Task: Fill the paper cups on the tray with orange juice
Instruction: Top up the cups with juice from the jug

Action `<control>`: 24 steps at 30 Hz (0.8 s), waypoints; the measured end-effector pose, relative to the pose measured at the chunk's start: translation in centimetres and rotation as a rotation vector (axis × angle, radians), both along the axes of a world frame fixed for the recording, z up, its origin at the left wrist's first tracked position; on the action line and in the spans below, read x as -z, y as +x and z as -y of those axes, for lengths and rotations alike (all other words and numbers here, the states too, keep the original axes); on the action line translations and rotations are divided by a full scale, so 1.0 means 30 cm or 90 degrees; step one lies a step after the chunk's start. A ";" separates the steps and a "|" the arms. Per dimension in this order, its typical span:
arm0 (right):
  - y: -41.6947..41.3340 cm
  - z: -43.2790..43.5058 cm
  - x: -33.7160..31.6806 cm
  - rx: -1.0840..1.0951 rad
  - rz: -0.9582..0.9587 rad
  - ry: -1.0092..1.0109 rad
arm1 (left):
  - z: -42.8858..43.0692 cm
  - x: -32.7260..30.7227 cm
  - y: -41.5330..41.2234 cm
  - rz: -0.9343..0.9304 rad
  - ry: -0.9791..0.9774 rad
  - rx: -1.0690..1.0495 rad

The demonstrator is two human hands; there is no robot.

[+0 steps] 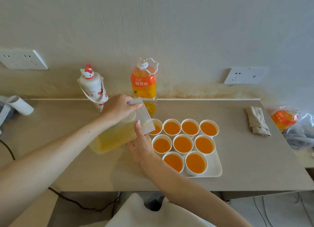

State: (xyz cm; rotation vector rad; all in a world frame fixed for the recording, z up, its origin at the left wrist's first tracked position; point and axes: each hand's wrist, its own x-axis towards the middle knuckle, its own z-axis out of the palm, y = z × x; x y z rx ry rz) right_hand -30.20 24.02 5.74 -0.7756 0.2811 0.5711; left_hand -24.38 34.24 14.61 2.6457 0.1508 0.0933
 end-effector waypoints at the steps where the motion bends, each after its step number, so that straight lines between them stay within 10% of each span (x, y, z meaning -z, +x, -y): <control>1: 0.001 -0.002 -0.004 0.003 -0.002 -0.003 | -0.001 -0.001 0.002 0.002 0.002 -0.001; 24: -0.007 -0.021 -0.002 0.027 -0.052 0.028 | -0.016 0.020 0.002 -0.021 -0.012 -0.009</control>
